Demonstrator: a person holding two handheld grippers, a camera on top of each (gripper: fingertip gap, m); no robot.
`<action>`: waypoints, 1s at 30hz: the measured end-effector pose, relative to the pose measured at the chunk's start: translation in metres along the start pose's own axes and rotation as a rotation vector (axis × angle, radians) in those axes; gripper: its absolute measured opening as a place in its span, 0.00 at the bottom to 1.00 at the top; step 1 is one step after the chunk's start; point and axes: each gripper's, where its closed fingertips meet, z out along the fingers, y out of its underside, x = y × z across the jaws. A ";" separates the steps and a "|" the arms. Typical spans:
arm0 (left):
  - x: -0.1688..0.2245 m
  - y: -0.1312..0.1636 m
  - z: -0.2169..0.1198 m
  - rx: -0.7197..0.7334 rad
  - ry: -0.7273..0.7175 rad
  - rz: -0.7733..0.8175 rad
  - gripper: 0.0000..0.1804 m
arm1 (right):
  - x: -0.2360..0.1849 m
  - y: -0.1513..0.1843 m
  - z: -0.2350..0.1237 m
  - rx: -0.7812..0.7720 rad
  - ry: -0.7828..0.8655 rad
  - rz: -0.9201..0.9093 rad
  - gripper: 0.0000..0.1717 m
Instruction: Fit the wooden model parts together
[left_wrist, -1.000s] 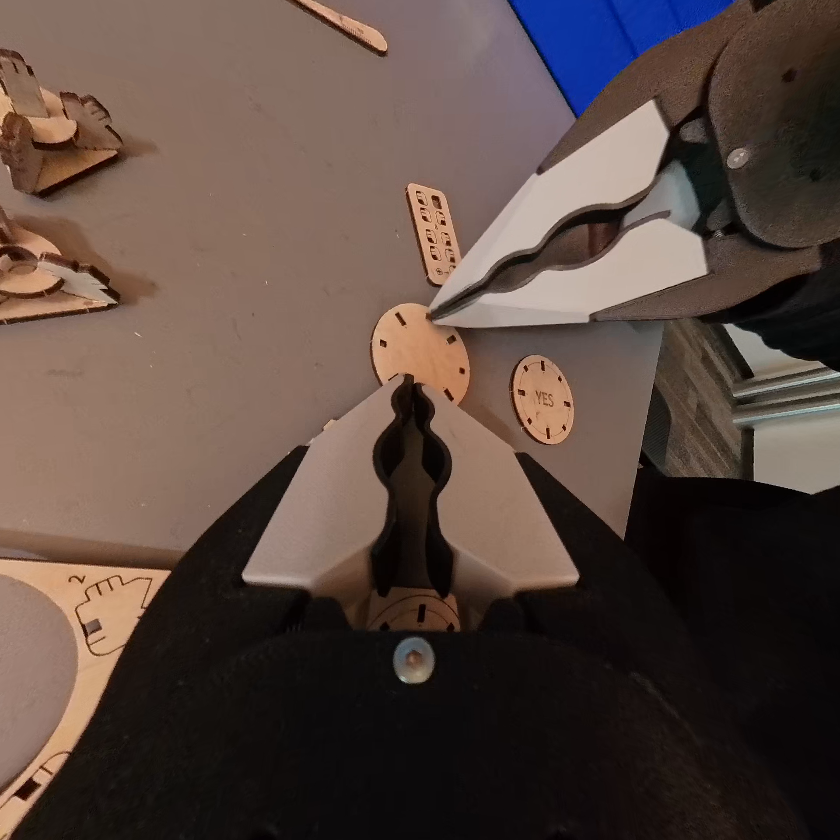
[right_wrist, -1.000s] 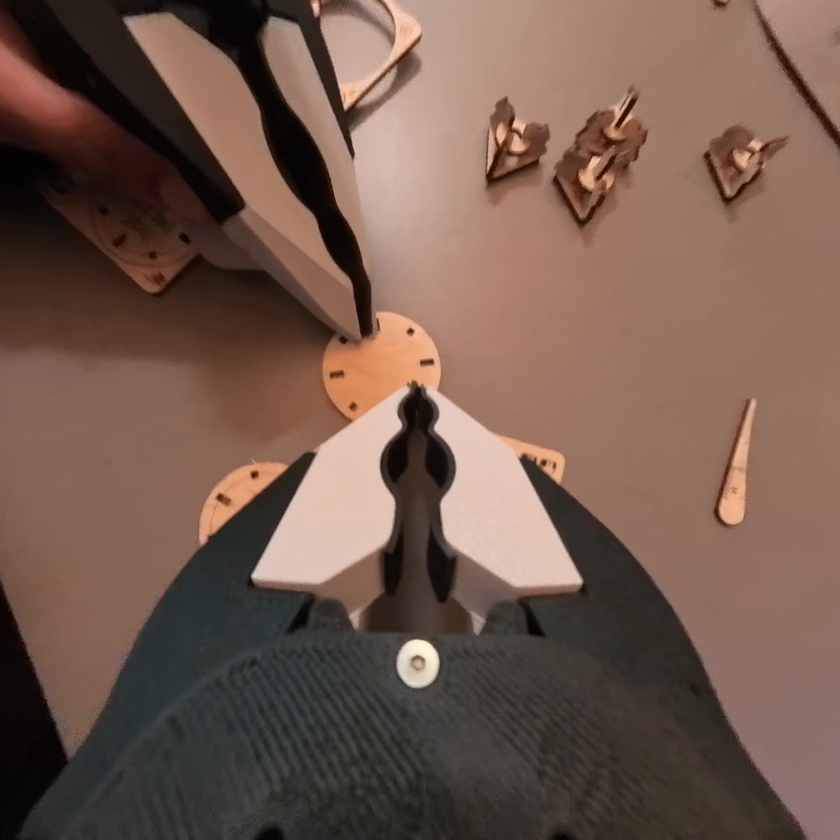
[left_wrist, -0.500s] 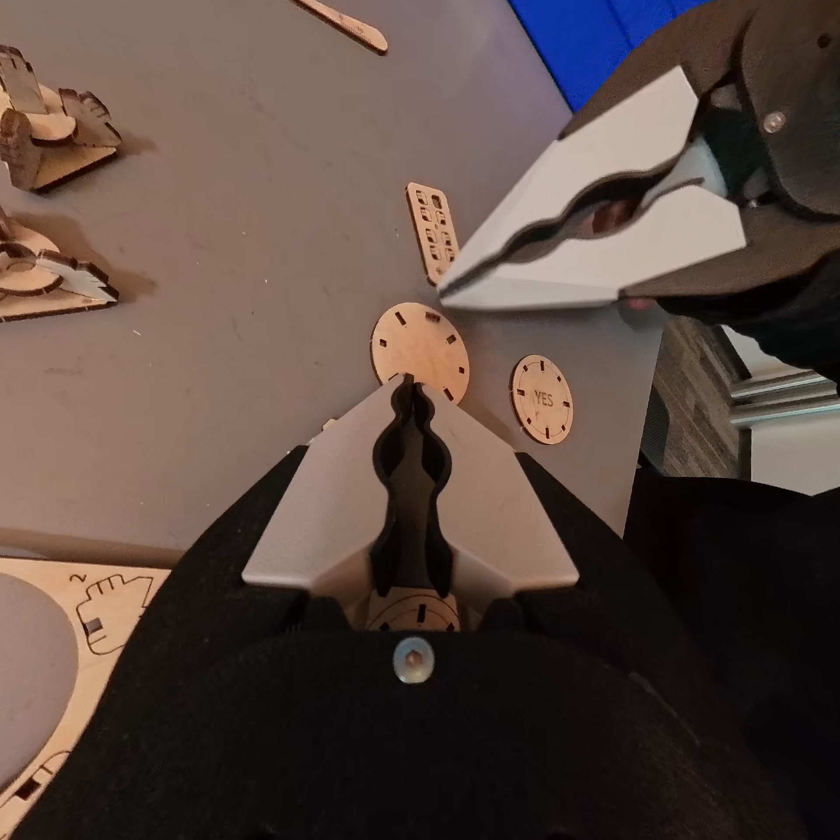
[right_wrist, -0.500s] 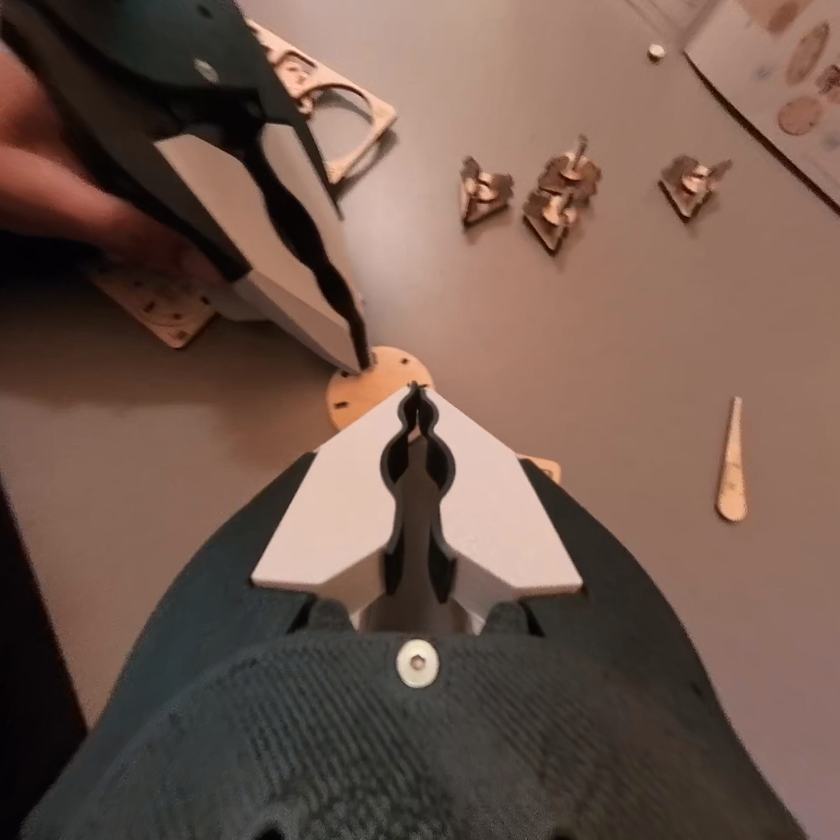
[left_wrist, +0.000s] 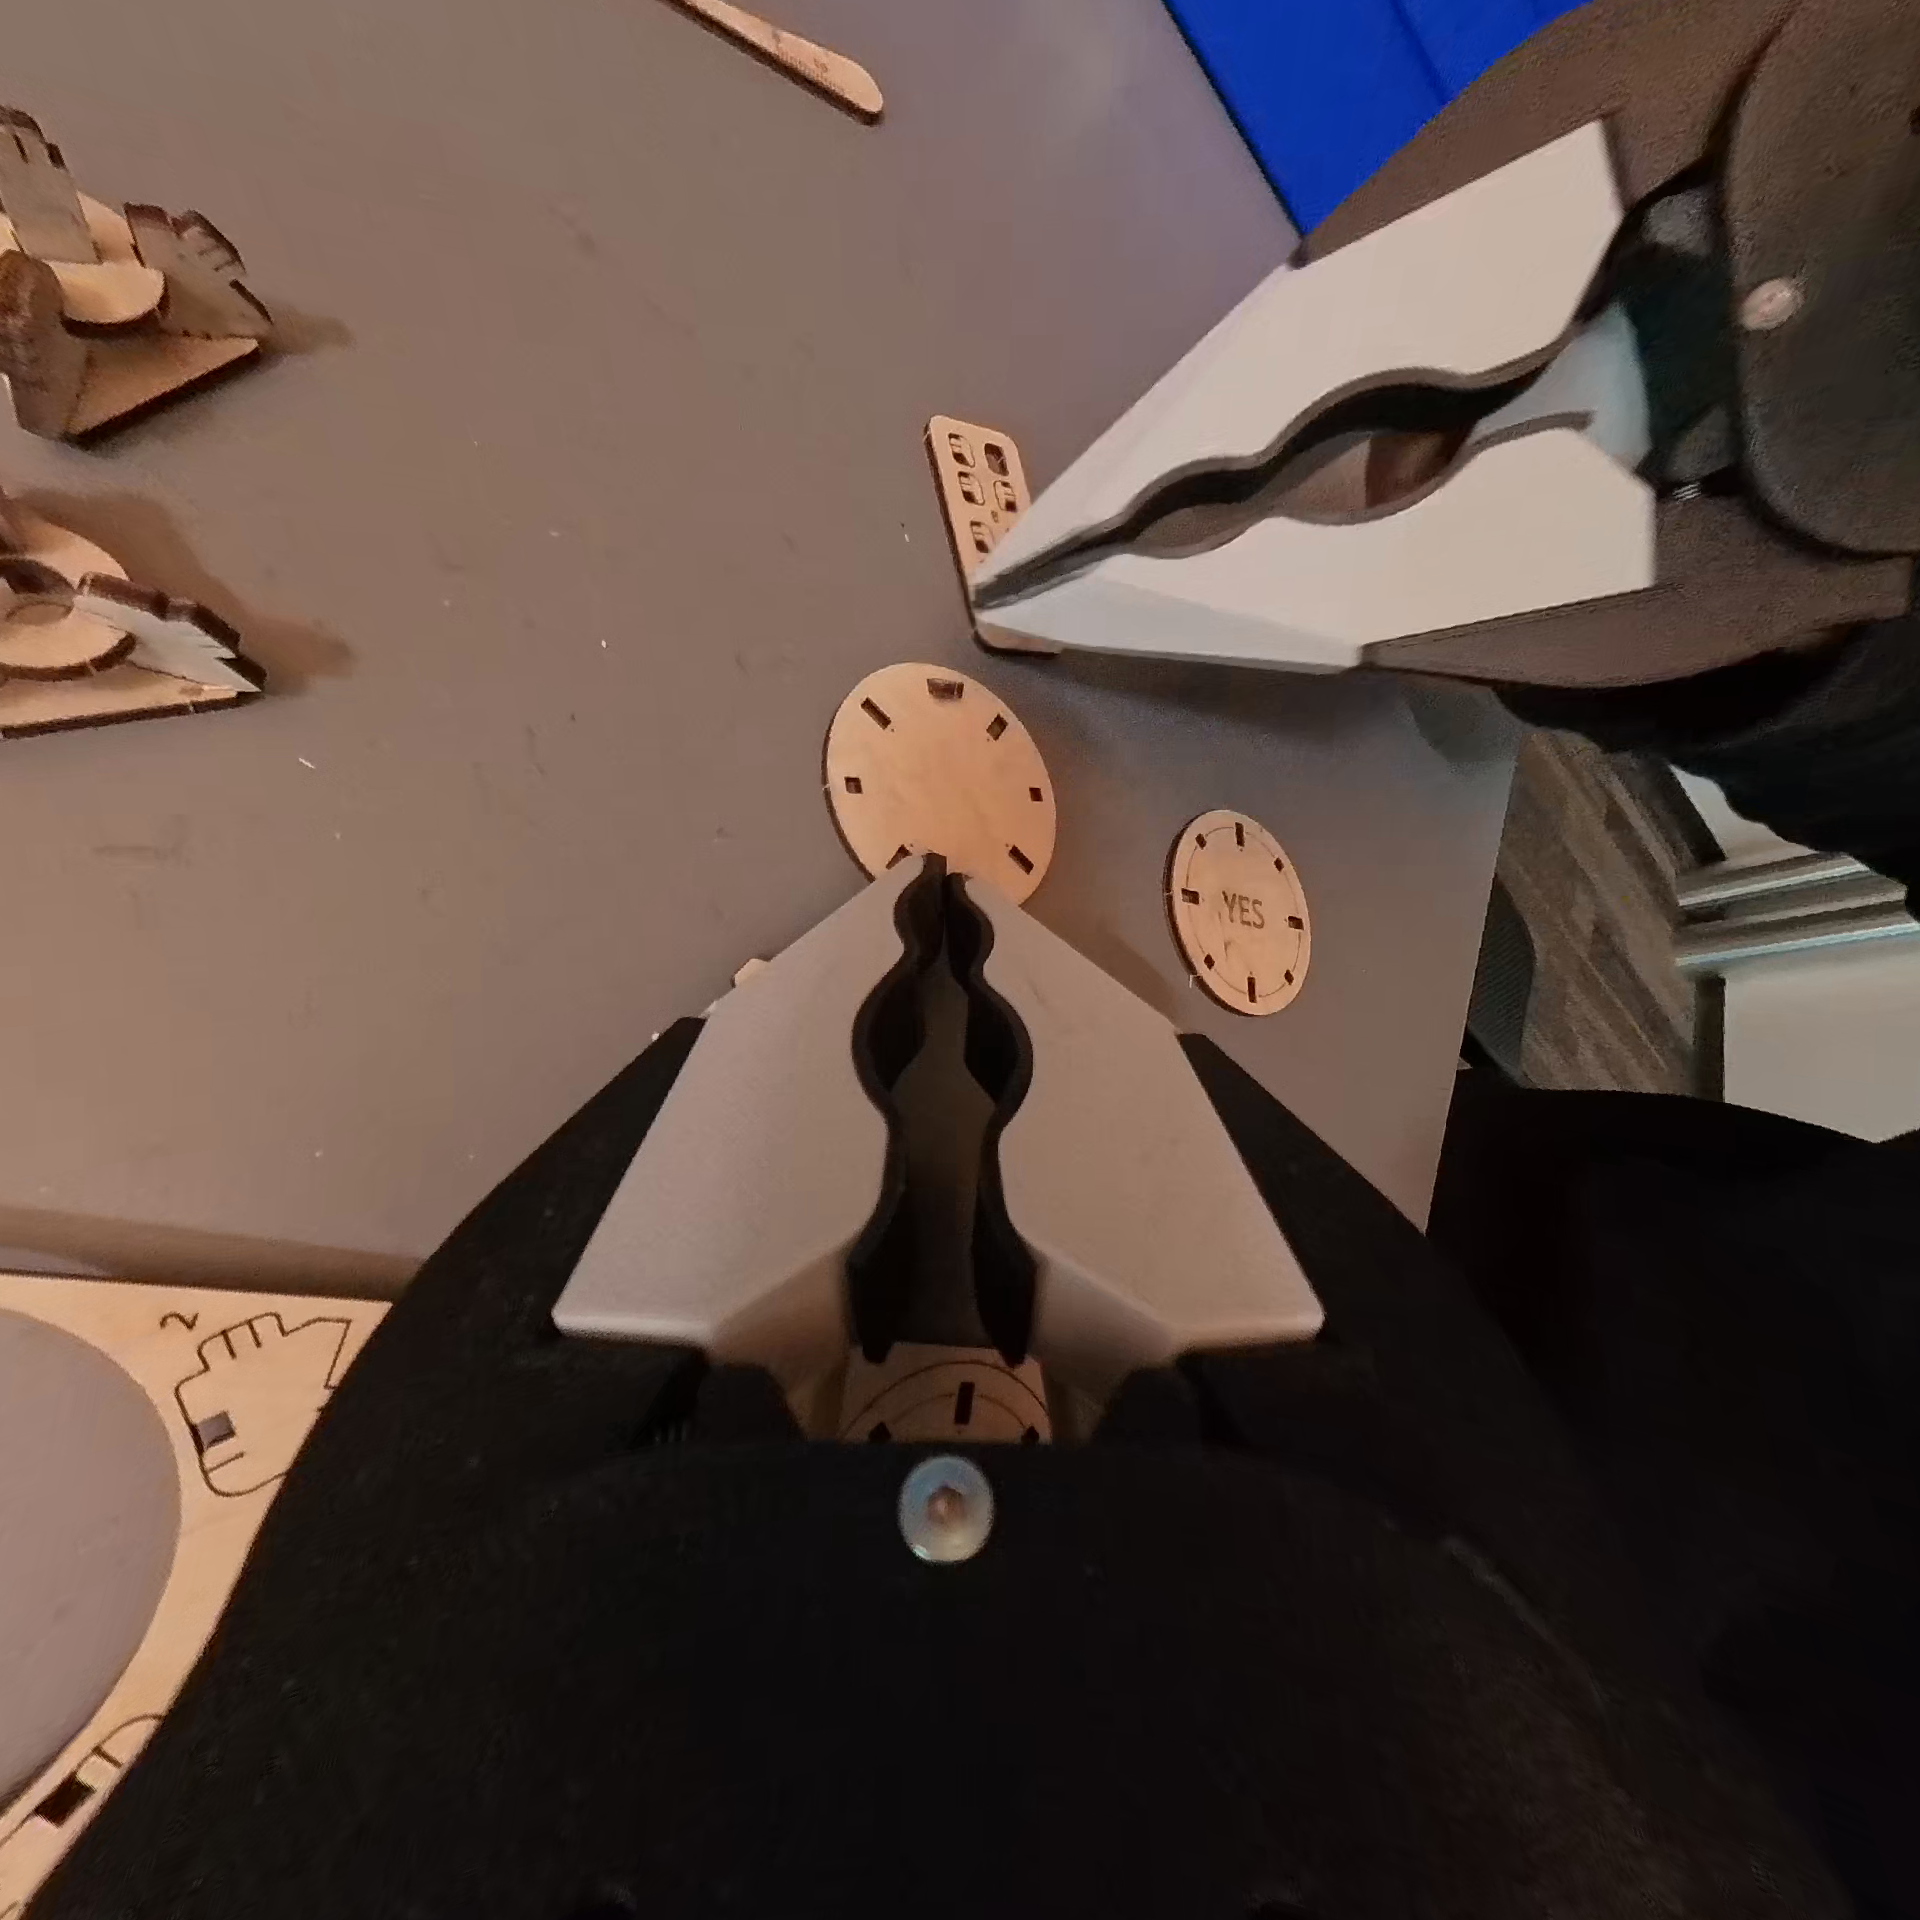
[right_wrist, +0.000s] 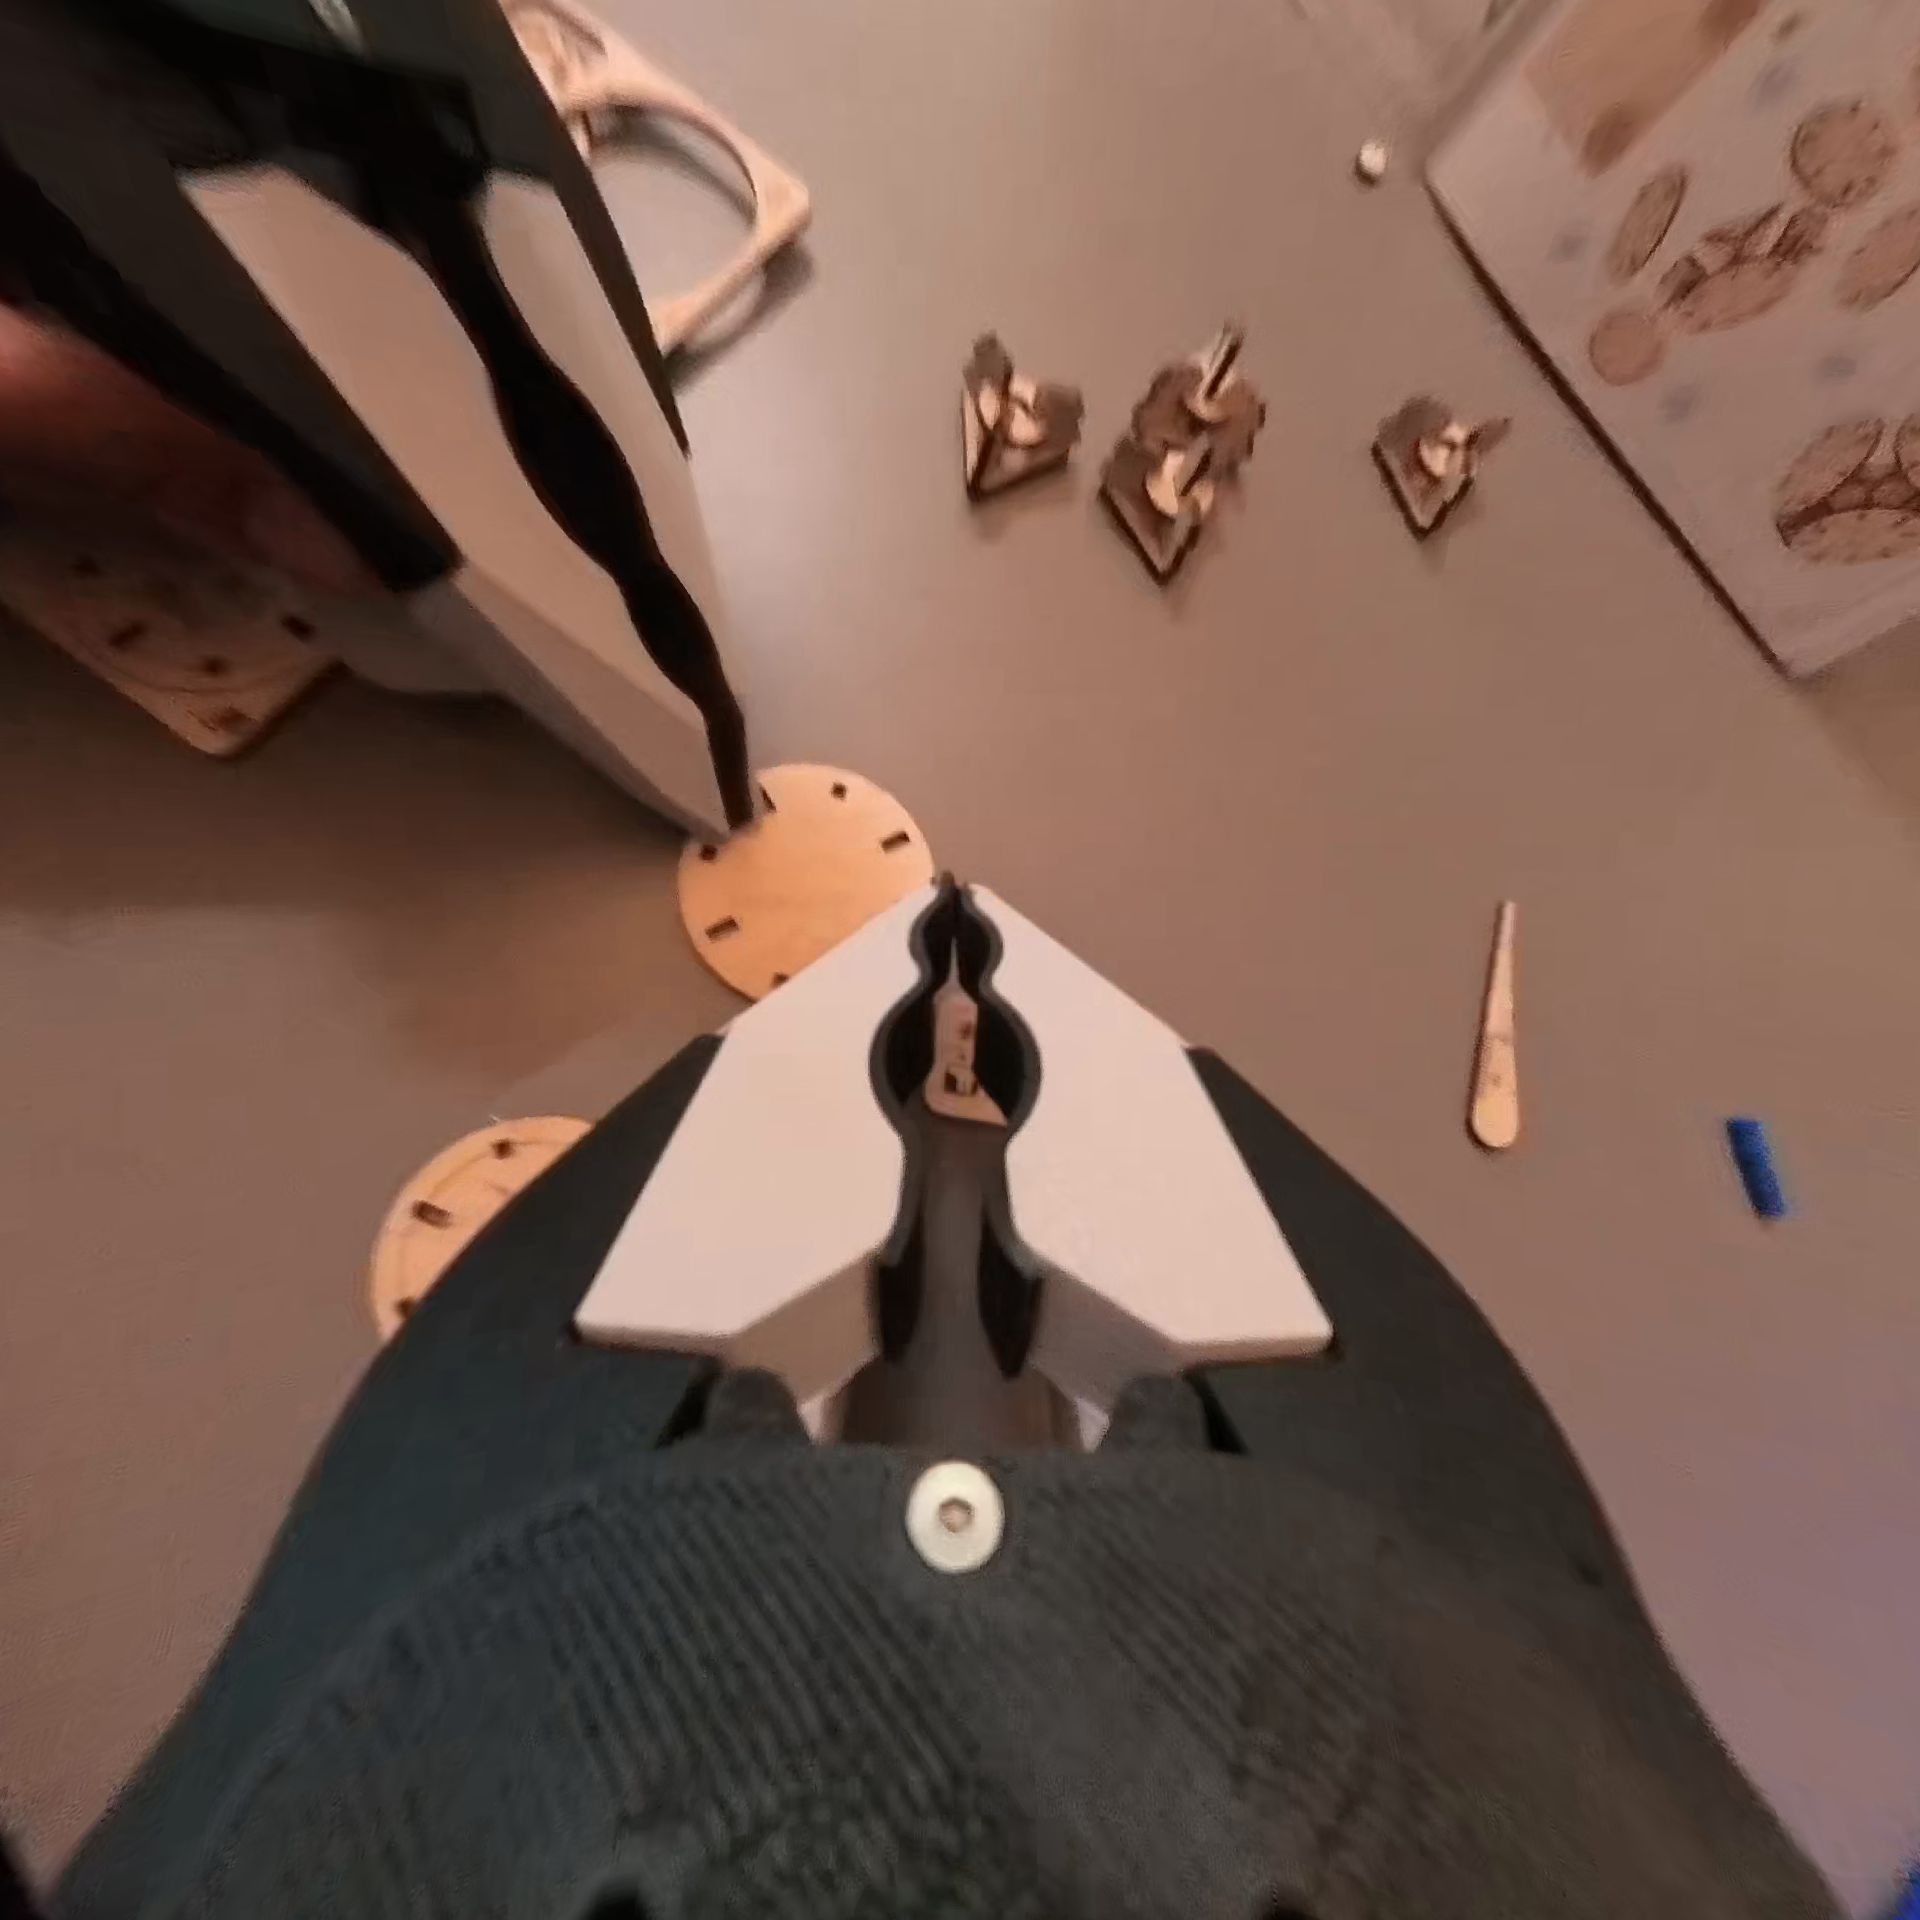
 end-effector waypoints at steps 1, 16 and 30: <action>0.000 0.000 0.000 0.000 0.002 -0.002 0.00 | -0.003 -0.004 -0.002 0.017 -0.021 0.021 0.00; 0.001 0.000 0.000 0.000 0.005 -0.005 0.00 | -0.011 0.009 0.010 0.015 -0.146 0.181 0.04; 0.001 0.000 0.000 0.000 0.002 -0.002 0.00 | -0.011 0.008 0.012 0.010 -0.294 0.352 0.01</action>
